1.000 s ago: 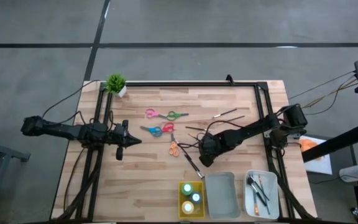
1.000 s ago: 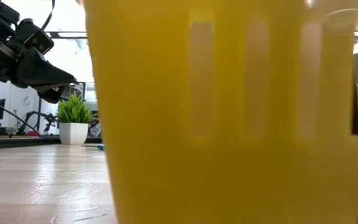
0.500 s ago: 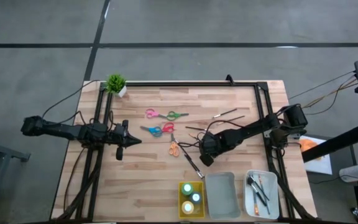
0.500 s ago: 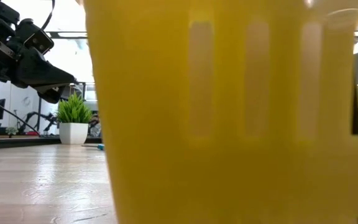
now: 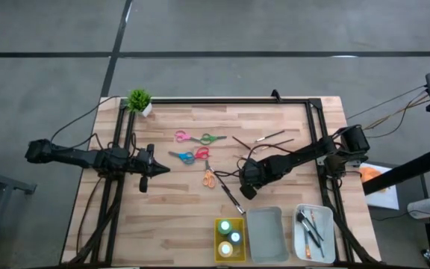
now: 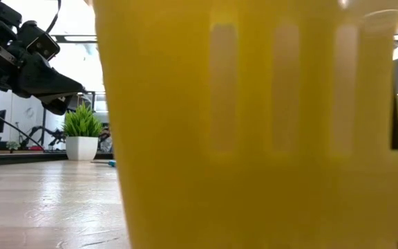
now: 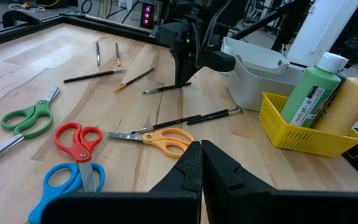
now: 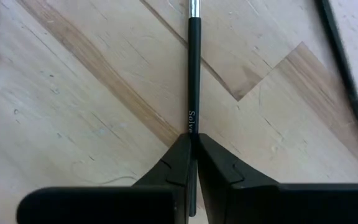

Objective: Pick & Place Paint Supplies
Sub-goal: Put the silver brush into the white bin

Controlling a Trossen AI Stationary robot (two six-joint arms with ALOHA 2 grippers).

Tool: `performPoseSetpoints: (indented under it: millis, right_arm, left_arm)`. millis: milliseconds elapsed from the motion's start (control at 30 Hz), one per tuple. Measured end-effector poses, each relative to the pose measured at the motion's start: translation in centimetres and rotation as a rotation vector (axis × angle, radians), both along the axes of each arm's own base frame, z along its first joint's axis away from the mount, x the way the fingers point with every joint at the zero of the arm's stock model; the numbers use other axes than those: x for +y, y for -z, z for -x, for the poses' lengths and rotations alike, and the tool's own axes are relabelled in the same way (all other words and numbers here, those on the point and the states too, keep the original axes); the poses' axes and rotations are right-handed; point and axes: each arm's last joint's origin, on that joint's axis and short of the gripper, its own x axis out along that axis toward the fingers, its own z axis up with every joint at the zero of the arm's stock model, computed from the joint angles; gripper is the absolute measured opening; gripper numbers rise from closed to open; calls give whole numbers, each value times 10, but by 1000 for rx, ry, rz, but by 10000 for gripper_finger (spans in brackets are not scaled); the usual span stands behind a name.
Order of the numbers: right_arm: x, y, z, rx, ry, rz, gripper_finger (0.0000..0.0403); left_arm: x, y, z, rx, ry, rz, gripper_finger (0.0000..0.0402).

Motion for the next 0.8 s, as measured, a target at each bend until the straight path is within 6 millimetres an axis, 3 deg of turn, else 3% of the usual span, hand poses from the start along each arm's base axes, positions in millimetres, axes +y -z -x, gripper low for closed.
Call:
performPoseSetpoints:
  millis: [333, 800]
  right_arm:
    - [0, -10, 3, -30, 0, -9, 15]
    - [-2, -50, 23, -70, 66, -6, 15]
  left_arm:
    - [0, 0, 0, 0, 0, 0, 0]
    - [0, 0, 0, 0, 0, 0, 0]
